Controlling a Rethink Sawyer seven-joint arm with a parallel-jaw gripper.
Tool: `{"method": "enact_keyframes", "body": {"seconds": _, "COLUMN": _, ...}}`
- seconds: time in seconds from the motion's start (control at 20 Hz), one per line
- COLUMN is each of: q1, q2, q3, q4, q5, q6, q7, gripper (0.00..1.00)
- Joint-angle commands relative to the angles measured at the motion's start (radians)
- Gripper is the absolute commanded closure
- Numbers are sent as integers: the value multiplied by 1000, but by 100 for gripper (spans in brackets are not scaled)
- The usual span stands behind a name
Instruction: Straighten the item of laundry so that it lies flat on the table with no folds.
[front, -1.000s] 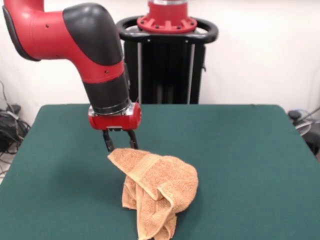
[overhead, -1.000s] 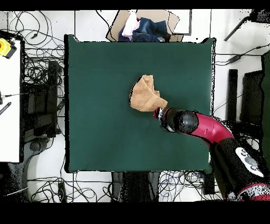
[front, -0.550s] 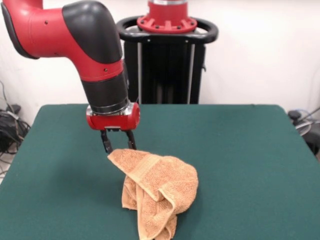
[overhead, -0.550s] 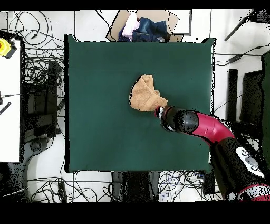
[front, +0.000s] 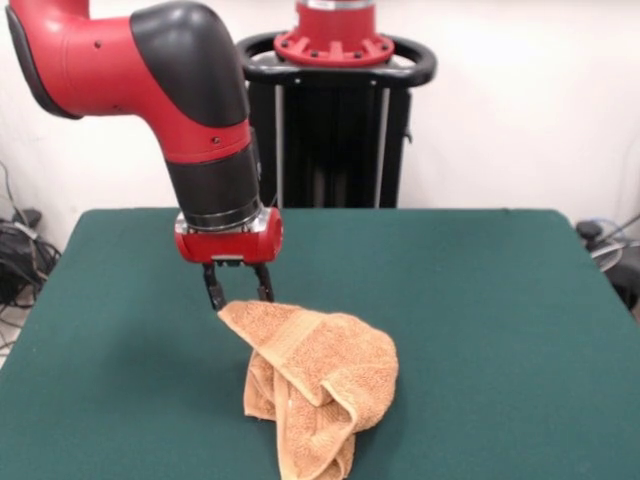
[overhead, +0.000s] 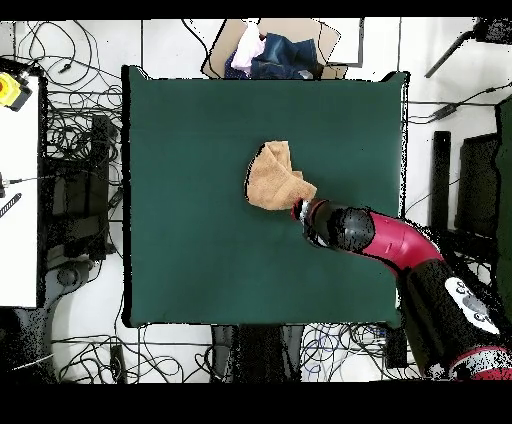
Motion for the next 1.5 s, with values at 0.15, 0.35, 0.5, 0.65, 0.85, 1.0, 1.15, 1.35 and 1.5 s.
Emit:
{"method": "enact_keyframes", "body": {"seconds": 0.15, "q1": 15, "q2": 14, "q3": 38, "q4": 19, "q5": -14, "q6": -125, "q7": 105, "gripper": 0}}
{"method": "enact_keyframes", "body": {"seconds": 0.35, "q1": 6, "q2": 29, "q3": 46, "q4": 21, "q5": -7, "q6": -136, "q7": 103, "gripper": 0}}
{"method": "enact_keyframes", "body": {"seconds": 0.5, "q1": 10, "q2": 26, "q3": 41, "q4": 21, "q5": -12, "q6": -153, "q7": 104, "gripper": 0}}
{"method": "enact_keyframes", "body": {"seconds": 0.65, "q1": 9, "q2": 28, "q3": 45, "q4": 19, "q5": -28, "q6": -177, "q7": 91, "gripper": 0}}
{"method": "enact_keyframes", "body": {"seconds": 0.85, "q1": 3, "q2": 31, "q3": 56, "q4": 16, "q5": -36, "q6": -188, "q7": 73, "gripper": 100}}
{"method": "enact_keyframes", "body": {"seconds": 1.0, "q1": 4, "q2": 29, "q3": 55, "q4": 16, "q5": -34, "q6": -192, "q7": 73, "gripper": 100}}
{"method": "enact_keyframes", "body": {"seconds": 1.15, "q1": 4, "q2": 29, "q3": 55, "q4": 19, "q5": -31, "q6": -194, "q7": 74, "gripper": 100}}
{"method": "enact_keyframes", "body": {"seconds": 1.35, "q1": -1, "q2": 23, "q3": 60, "q4": 31, "q5": -14, "q6": -188, "q7": 85, "gripper": 100}}
{"method": "enact_keyframes", "body": {"seconds": 1.5, "q1": -10, "q2": 37, "q3": 67, "q4": 28, "q5": -7, "q6": -187, "q7": 85, "gripper": 100}}
